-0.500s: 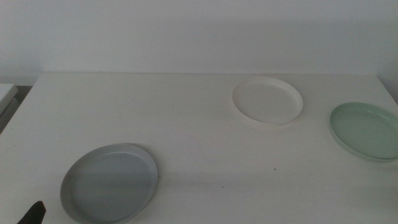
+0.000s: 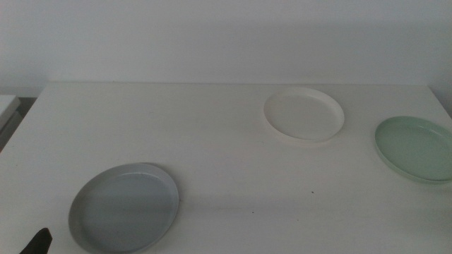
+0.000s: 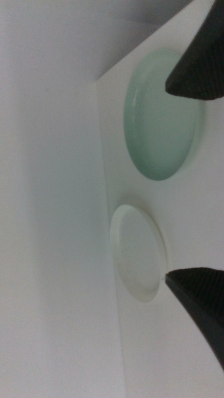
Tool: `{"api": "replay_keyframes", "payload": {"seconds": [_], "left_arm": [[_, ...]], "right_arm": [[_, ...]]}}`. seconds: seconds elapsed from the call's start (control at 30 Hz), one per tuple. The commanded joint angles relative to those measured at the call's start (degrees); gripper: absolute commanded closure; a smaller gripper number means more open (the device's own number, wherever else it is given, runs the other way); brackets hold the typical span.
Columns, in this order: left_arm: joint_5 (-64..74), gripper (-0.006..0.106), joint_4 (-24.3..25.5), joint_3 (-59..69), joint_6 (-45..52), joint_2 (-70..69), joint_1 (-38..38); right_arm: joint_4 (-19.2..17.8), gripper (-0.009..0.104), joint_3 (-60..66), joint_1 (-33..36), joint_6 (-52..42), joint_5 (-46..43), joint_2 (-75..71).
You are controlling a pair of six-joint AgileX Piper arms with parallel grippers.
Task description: Stack the three bowls on top of each other.
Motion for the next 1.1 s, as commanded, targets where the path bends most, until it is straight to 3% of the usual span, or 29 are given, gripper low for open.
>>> {"api": "replay_keyframes", "payload": {"seconds": [0.0,0.1,0.23,0.37,0.5,0.63,0.87,1.0,1.07], "left_arm": [[-0.7,0.007,0.1,0.0,-0.1,-0.2,0.0],[-0.7,0.007,0.1,0.0,-0.1,-0.2,0.0],[-0.7,0.007,0.1,0.0,-0.1,-0.2,0.0],[-0.8,0.007,0.1,0.0,-0.1,-0.2,0.0],[-0.8,0.007,0.1,0.0,-0.1,-0.2,0.0],[-0.8,0.007,0.1,0.0,-0.1,-0.2,0.0],[-0.8,0.007,0.1,0.0,-0.1,-0.2,0.0],[-0.7,0.007,0.1,0.0,-0.1,-0.2,0.0],[-0.7,0.007,0.1,0.0,-0.1,-0.2,0.0]], "right_arm": [[0.0,0.002,-3.1,-0.5,-0.2,-0.7,-0.3],[-0.2,0.002,-10.4,-0.5,2.4,1.6,5.0],[0.7,0.002,-25.8,-0.5,10.9,19.2,19.4],[0.2,0.002,-42.3,-0.5,0.8,40.6,35.3],[0.0,0.002,-54.2,-0.5,-1.2,50.1,47.2],[0.2,0.002,-59.9,-0.5,-1.0,52.7,55.7],[0.7,0.002,-60.8,-0.5,-0.9,47.3,65.2],[-4.3,0.002,-63.8,-2.0,6.0,47.5,70.7],[-2.8,0.002,-66.9,-5.7,5.7,47.9,74.6]]}}
